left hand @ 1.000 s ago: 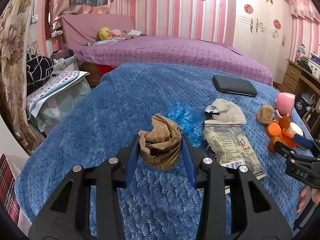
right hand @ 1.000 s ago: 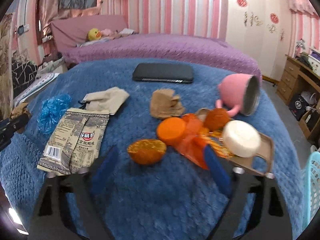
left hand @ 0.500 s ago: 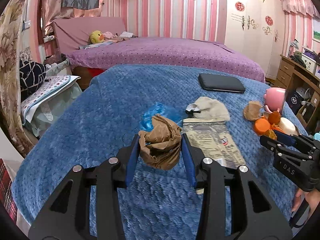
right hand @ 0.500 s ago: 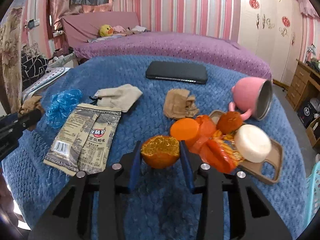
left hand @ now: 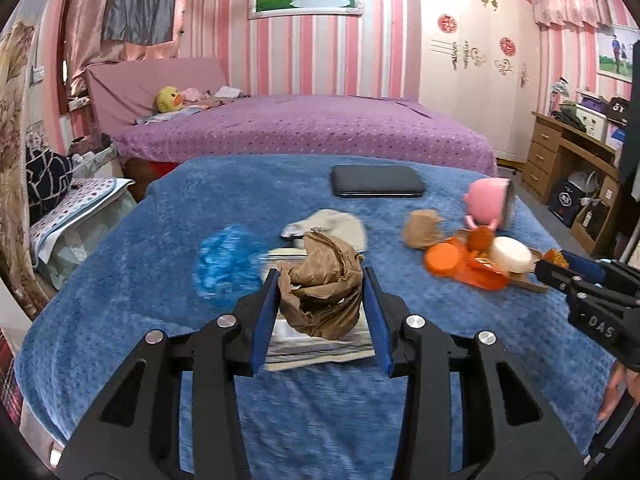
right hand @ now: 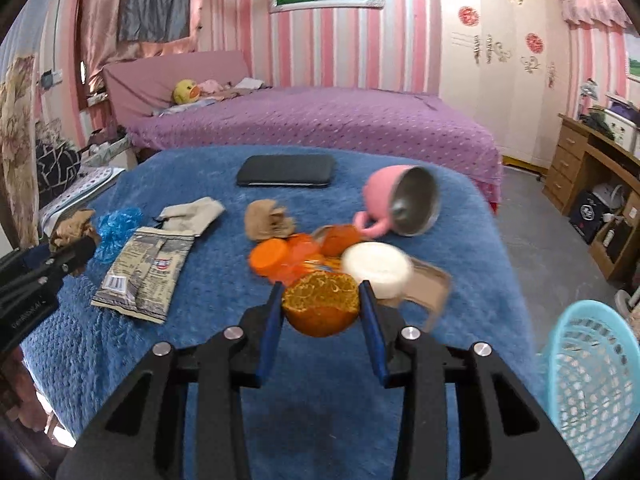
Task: Collect trash
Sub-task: 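Grasp the orange peel with the right gripper while the left gripper holds the stocking, then drop the orange peel and stocking into the blue basket with both grippers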
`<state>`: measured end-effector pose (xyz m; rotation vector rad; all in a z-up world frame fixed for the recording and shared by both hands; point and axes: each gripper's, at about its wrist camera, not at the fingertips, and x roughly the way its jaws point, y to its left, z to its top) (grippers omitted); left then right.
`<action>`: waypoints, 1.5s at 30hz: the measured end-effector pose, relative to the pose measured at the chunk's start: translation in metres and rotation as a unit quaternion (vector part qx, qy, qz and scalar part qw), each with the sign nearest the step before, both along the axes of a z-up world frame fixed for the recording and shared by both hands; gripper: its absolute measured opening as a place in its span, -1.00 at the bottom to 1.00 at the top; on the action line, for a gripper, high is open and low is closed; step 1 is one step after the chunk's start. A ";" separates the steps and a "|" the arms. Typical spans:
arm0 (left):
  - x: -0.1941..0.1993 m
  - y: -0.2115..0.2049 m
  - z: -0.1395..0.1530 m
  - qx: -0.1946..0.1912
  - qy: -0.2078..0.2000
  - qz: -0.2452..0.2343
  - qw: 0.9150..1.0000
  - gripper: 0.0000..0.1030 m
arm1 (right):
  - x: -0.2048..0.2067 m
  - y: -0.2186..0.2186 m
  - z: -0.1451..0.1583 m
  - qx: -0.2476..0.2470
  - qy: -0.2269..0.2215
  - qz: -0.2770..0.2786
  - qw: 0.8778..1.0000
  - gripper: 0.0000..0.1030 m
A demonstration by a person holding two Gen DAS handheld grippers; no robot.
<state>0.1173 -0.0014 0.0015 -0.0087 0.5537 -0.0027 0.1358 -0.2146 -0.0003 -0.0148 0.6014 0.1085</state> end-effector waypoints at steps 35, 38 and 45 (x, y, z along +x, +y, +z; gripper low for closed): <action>-0.005 -0.115 -0.025 -0.002 0.024 -0.074 0.997 -0.20 | -0.053 -0.186 -0.023 -0.007 -0.005 -0.150 0.989 -0.27; -0.005 -0.126 -0.026 -0.003 0.029 -0.083 0.996 -0.20 | -0.056 -0.198 -0.026 -0.013 -0.003 -0.161 0.987 -0.27; -0.003 -0.171 -0.017 0.014 0.013 -0.106 0.994 -0.20 | -0.062 -0.222 -0.025 -0.022 -0.009 -0.187 0.982 -0.27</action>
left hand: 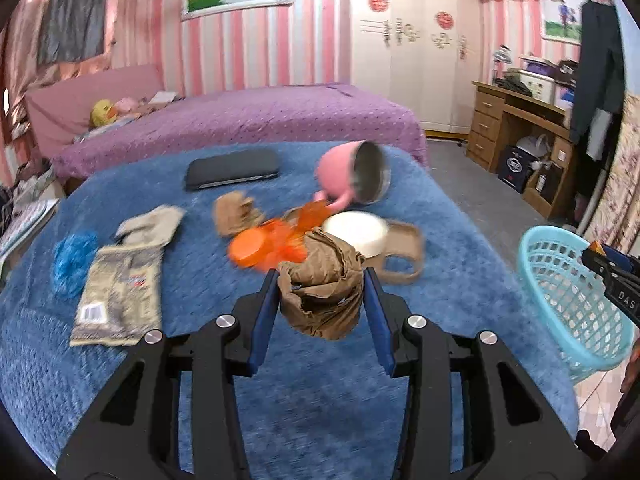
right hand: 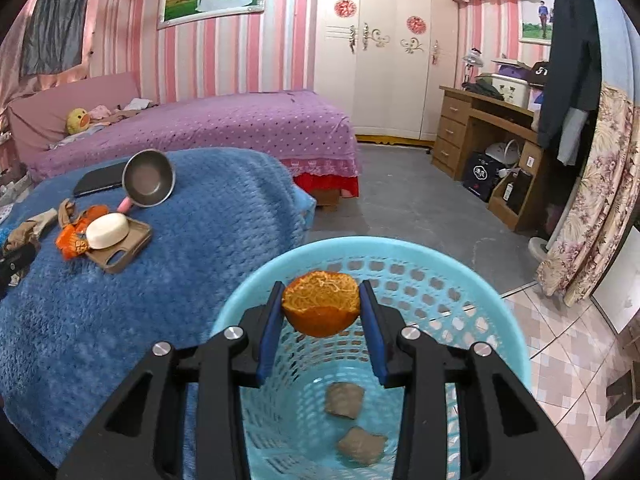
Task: Collect trash
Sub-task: 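Drop the orange peel and stocking into the blue basket with both grippers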
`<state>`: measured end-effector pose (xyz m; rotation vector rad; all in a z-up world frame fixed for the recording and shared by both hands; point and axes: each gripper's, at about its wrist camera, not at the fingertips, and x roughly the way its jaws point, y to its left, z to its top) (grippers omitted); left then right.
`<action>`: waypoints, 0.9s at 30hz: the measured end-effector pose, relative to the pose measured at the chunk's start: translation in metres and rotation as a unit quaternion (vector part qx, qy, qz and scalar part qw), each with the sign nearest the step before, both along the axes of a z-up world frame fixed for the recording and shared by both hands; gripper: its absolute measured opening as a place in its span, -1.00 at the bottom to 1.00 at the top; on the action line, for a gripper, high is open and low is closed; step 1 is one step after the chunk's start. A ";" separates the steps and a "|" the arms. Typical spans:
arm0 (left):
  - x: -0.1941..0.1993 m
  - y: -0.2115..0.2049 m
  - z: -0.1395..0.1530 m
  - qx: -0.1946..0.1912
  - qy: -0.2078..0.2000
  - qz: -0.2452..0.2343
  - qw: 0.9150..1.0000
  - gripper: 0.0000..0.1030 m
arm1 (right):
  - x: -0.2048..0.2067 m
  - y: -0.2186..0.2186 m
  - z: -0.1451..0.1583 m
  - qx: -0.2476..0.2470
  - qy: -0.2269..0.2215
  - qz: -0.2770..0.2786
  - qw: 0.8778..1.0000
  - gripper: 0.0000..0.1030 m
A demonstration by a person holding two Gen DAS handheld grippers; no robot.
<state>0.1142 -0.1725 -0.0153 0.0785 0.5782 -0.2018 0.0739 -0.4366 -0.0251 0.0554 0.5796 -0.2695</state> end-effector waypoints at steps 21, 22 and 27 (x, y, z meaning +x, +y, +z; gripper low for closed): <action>-0.020 -0.186 -0.015 -0.029 0.026 -0.144 0.989 -0.18 | -0.033 -0.107 -0.016 0.009 0.004 -0.082 0.997 -0.28; -0.021 -0.193 -0.015 -0.027 0.027 -0.148 0.988 -0.18 | -0.033 -0.108 -0.017 0.008 0.004 -0.082 0.997 -0.28; -0.024 -0.217 -0.017 -0.020 0.027 -0.164 0.986 0.00 | -0.036 -0.112 -0.018 0.010 0.004 -0.079 0.997 -0.28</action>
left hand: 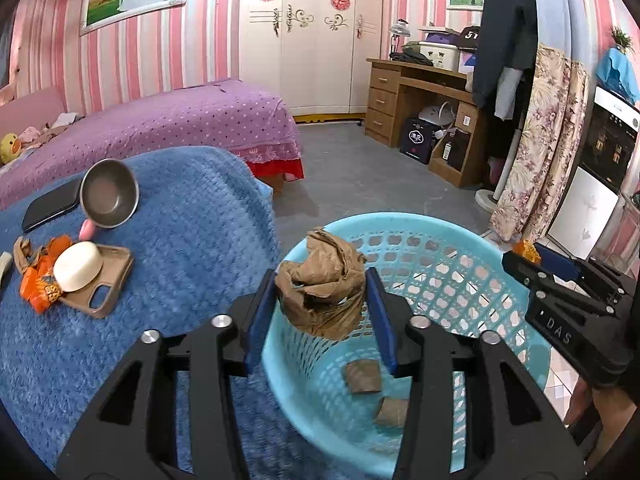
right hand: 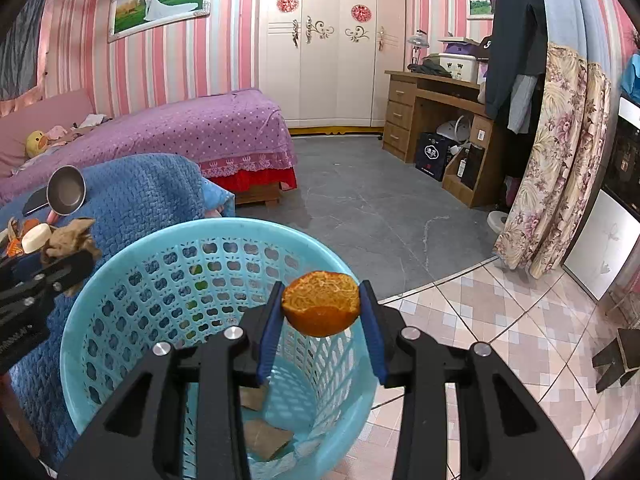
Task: Collect trash
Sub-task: 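Drop the orange peel and stocking into the blue basket with both grippers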
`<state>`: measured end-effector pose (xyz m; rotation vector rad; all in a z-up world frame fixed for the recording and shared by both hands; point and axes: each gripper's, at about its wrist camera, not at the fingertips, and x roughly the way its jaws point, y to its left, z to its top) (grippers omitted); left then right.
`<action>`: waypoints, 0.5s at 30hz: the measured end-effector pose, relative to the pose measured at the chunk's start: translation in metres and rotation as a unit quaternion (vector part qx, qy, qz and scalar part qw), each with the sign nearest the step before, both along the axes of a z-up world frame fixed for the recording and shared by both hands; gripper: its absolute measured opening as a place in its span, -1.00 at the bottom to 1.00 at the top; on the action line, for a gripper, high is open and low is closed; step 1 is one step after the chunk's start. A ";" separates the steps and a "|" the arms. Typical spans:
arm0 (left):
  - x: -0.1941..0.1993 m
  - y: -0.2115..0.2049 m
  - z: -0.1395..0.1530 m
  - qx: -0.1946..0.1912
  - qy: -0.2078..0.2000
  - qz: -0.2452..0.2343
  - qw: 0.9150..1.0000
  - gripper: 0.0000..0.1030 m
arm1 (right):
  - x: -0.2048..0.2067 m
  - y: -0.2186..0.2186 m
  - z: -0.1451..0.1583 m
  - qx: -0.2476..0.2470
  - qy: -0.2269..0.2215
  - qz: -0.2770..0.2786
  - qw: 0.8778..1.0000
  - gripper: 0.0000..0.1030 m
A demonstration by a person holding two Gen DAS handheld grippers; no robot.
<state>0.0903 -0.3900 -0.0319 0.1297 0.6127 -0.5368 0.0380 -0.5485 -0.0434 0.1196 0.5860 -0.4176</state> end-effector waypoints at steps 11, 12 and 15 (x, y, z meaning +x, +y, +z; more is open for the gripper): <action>0.012 0.026 0.006 0.015 -0.023 0.044 0.999 0.81 | 0.002 -0.001 -0.004 0.003 0.003 0.004 1.000 -0.28; 0.014 0.032 0.005 0.015 -0.022 0.052 0.998 0.83 | 0.002 0.001 -0.004 0.003 0.003 0.005 1.000 -0.27; 0.021 0.047 0.003 0.015 -0.013 0.065 0.998 0.83 | 0.004 0.003 -0.003 0.000 0.003 0.004 1.000 -0.26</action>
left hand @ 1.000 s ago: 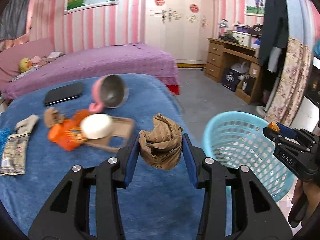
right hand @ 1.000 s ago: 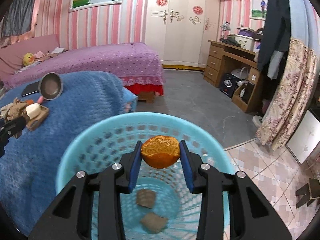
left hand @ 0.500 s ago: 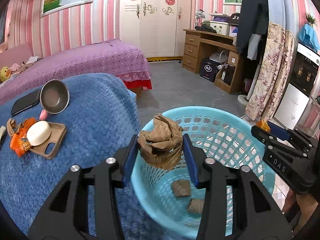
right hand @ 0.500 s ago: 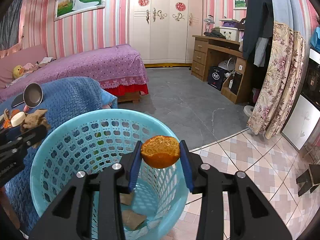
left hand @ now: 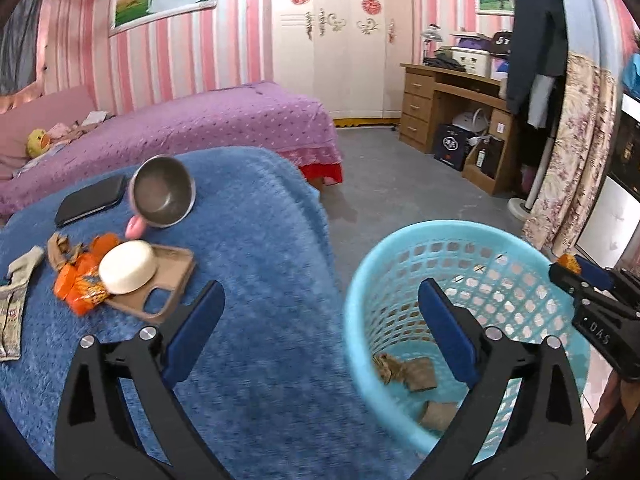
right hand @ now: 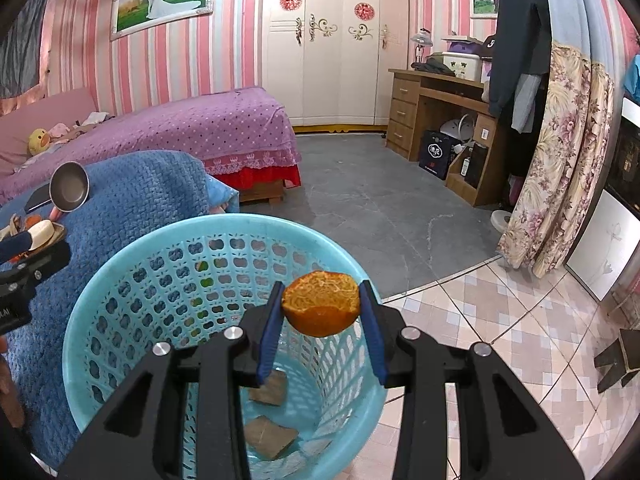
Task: Collect trash
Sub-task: 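Drop the orange peel and stocking into the blue basket with both grippers, then move both tools back over the bed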
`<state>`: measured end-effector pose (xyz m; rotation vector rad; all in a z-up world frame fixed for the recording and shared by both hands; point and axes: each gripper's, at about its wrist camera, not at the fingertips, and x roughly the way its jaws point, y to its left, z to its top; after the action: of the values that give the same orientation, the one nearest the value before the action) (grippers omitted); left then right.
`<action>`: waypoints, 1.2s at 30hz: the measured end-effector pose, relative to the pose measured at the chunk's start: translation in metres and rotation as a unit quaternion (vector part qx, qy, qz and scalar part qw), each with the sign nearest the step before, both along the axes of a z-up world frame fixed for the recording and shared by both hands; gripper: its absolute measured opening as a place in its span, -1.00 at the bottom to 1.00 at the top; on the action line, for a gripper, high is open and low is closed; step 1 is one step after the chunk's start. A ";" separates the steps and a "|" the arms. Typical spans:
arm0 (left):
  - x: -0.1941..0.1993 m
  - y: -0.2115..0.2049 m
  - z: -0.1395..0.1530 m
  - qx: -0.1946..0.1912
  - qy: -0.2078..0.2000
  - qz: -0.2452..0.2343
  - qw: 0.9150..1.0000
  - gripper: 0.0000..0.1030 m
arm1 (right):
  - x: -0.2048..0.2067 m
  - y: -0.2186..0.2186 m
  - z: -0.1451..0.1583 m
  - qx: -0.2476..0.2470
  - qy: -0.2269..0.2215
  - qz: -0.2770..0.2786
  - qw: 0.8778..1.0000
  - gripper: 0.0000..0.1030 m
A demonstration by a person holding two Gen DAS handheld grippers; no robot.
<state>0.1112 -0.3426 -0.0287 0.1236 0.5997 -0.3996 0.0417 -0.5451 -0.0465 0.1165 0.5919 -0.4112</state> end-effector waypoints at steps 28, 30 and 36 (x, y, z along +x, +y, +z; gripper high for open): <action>0.000 0.168 0.039 0.022 -0.034 0.101 0.994 0.89 | 0.038 0.113 0.034 -0.033 -0.030 0.028 0.999 0.90; -0.002 0.185 0.039 0.025 -0.036 0.113 0.993 0.89 | 0.044 0.131 0.034 -0.037 -0.027 0.042 0.998 0.91; 0.003 0.235 0.026 0.016 -0.021 0.153 0.988 0.89 | 0.057 0.177 0.034 -0.041 -0.026 0.074 0.996 0.91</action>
<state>0.1140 -0.1073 -0.0028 0.0689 0.5724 -0.0898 0.0983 -0.3679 -0.0121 0.0035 0.5284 -0.2872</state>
